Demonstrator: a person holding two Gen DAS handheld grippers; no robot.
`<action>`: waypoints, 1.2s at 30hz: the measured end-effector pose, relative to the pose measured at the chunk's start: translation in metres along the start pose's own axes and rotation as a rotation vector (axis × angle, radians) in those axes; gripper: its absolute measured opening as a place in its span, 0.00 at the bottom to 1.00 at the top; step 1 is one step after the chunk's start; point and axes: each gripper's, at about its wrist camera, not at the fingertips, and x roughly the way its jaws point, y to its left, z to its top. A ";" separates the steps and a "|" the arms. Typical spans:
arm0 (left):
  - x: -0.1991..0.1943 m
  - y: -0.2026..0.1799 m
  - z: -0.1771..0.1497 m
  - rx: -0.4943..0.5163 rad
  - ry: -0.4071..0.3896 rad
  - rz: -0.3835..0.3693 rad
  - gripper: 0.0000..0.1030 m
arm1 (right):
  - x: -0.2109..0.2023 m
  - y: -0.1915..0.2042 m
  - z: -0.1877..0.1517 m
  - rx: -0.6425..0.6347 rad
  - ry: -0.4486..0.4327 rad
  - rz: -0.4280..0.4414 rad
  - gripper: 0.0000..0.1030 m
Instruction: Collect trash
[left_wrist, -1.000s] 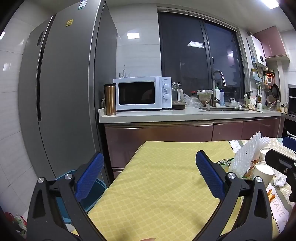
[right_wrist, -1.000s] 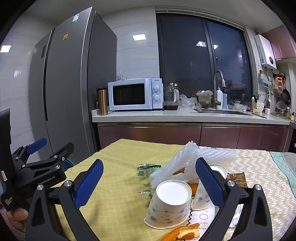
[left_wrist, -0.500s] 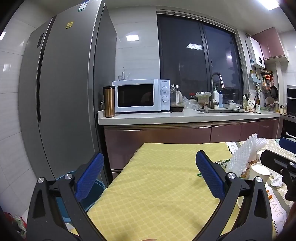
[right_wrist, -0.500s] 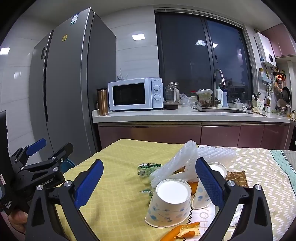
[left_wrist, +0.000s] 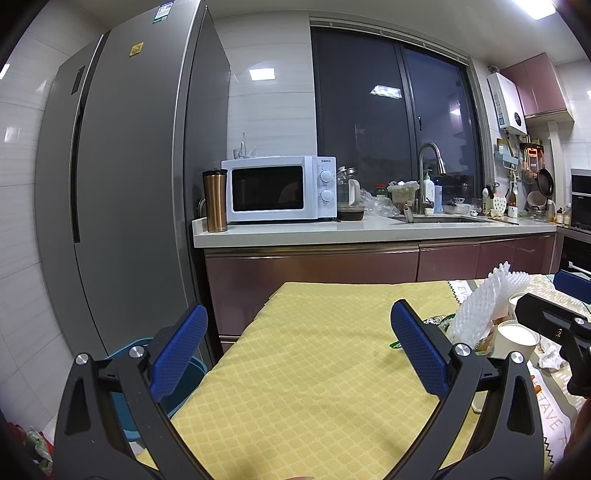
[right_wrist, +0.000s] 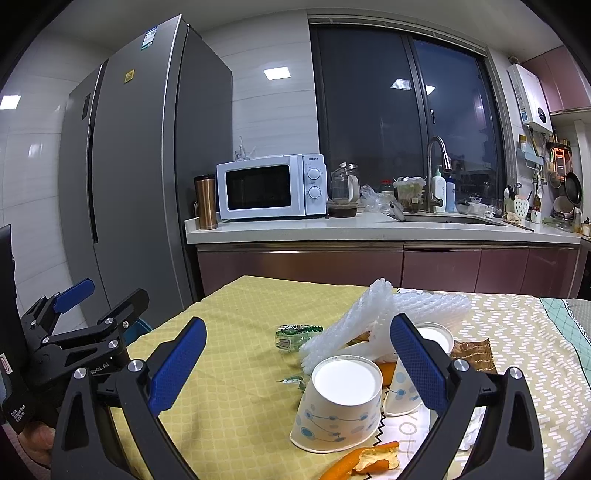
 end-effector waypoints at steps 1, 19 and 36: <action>0.000 0.000 0.000 0.002 -0.001 0.001 0.95 | 0.000 0.000 0.000 0.000 0.001 0.001 0.94; 0.001 -0.003 -0.001 0.002 0.001 -0.006 0.95 | 0.002 -0.001 0.000 -0.003 0.002 0.010 0.94; 0.006 -0.011 -0.005 0.006 0.018 -0.032 0.95 | 0.004 -0.002 0.001 -0.003 0.014 0.026 0.94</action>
